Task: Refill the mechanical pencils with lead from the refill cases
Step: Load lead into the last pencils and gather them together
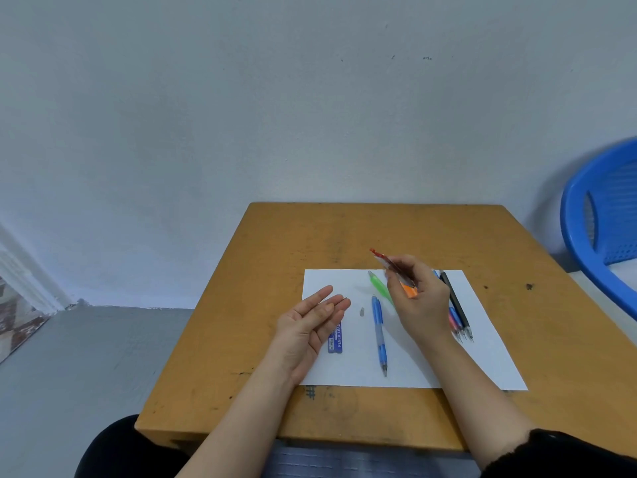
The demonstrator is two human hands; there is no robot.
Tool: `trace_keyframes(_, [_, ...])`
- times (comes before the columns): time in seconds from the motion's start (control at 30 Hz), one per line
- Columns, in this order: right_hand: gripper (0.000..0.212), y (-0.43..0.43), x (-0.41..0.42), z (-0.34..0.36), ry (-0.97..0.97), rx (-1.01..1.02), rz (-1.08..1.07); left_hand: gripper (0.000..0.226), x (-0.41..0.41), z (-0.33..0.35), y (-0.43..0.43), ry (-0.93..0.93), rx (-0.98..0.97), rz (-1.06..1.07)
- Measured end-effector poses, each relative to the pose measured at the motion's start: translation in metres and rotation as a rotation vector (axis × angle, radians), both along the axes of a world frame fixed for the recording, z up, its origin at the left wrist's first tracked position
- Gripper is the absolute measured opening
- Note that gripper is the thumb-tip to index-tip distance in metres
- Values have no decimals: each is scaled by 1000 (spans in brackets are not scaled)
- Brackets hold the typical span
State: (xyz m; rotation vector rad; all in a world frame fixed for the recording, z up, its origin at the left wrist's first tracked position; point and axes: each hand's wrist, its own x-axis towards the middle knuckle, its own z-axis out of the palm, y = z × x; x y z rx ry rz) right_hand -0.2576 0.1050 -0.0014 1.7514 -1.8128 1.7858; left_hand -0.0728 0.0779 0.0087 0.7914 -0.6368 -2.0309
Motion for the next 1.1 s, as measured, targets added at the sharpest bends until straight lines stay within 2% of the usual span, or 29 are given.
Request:
trace_keyframes(0.33, [23, -2, -1, -2, -62, 24, 18, 29, -1, 0, 2, -33, -37, 23])
trace_keyframes(0.73, [48, -6, -4, -3, -38, 50, 141, 30, -2, 0, 1, -56, -61, 28])
trace_keyframes(0.93, [47, -7, -6, -3, -7, 34, 135, 30, -2, 0, 1, -64, -60, 34])
trace_keyframes(1.1, [51, -5, -6, -4, -83, 43, 144, 30, -2, -1, 1, -47, -66, 35])
